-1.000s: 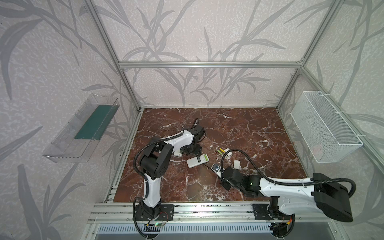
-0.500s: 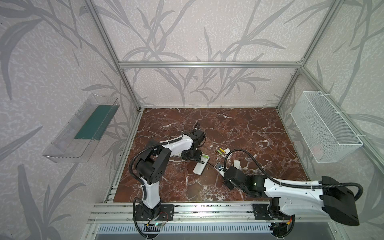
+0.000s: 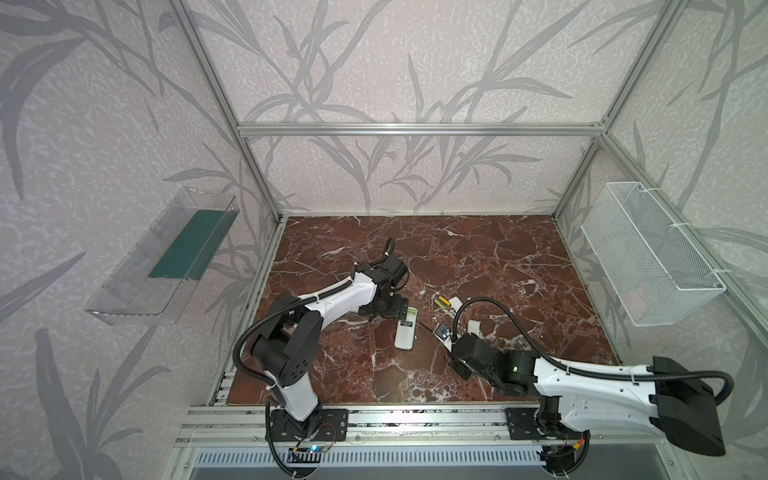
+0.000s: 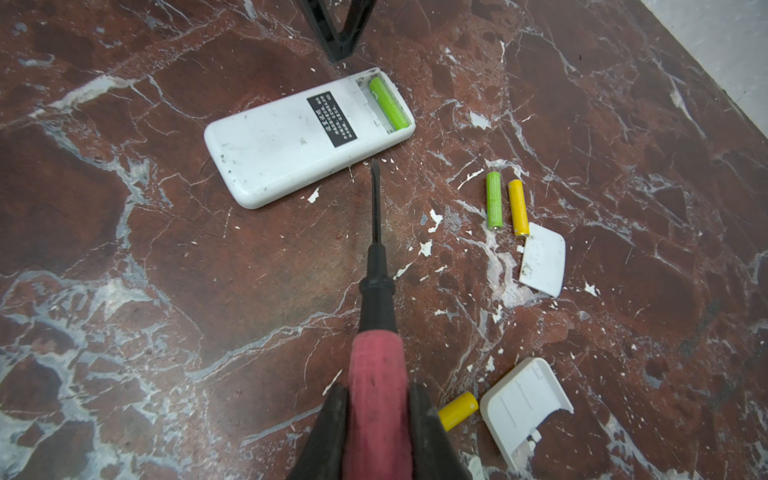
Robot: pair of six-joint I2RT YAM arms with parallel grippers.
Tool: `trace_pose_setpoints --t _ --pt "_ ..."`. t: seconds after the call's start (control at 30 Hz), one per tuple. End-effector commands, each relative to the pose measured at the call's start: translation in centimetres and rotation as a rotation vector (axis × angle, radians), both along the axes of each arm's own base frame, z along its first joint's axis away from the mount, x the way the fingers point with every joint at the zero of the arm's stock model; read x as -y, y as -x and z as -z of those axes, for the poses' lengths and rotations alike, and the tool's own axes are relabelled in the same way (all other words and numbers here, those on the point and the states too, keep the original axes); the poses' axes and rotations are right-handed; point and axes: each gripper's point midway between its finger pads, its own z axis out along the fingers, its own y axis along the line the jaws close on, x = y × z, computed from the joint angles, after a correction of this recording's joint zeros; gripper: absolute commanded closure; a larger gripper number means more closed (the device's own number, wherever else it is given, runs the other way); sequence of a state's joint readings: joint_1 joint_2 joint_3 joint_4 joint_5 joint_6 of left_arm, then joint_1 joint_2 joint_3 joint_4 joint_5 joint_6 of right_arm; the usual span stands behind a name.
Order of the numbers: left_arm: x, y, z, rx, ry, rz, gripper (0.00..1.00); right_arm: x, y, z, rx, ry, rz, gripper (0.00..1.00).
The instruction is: Unload the batteries from the remote control
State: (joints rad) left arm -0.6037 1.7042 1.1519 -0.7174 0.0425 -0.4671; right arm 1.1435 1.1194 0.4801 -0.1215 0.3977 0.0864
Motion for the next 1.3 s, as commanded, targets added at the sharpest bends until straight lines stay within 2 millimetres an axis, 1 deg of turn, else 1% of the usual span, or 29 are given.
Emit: trace_pose_setpoints --t 0.0,0.13,0.23,0.37,0.5,0.8,1.0,1.03,1.17,1.27 --pt "1.0 1.2 -1.0 0.022 0.06 -0.005 0.01 0.2 -0.9 -1.7 0.023 -0.026 0.058 1.0" --pt "2.7 2.7 -1.0 0.051 0.109 0.024 0.01 0.6 -1.6 -2.7 0.03 -0.042 0.091 1.0" --pt "3.5 3.8 -0.1 0.056 0.117 0.045 0.01 0.5 -1.9 -3.4 0.033 -0.062 0.095 1.0" --pt "3.4 4.8 1.6 0.053 0.066 0.049 0.04 -0.1 -2.2 -3.9 0.034 -0.06 0.081 1.0" --pt "3.3 5.4 2.6 0.055 0.05 0.055 0.06 -0.8 -2.5 -3.7 0.02 -0.039 0.066 1.0" --pt "4.2 5.6 4.2 0.051 0.062 0.088 0.12 -2.4 -3.0 -3.1 -0.008 -0.023 0.041 1.0" --pt "4.1 5.5 4.7 0.05 0.033 0.099 0.17 -2.9 -3.2 -2.8 -0.019 -0.013 0.031 1.0" --pt "4.0 5.5 4.9 0.051 0.024 0.101 0.18 -3.0 -3.3 -2.8 -0.021 -0.011 0.031 1.0" --pt "3.7 5.8 5.6 0.049 -0.003 0.127 0.29 -3.1 -3.3 -2.8 -0.024 -0.009 0.033 1.0" --pt "3.7 6.0 6.0 0.044 -0.011 0.153 0.34 -3.1 -3.4 -2.7 -0.027 -0.006 0.04 1.0"
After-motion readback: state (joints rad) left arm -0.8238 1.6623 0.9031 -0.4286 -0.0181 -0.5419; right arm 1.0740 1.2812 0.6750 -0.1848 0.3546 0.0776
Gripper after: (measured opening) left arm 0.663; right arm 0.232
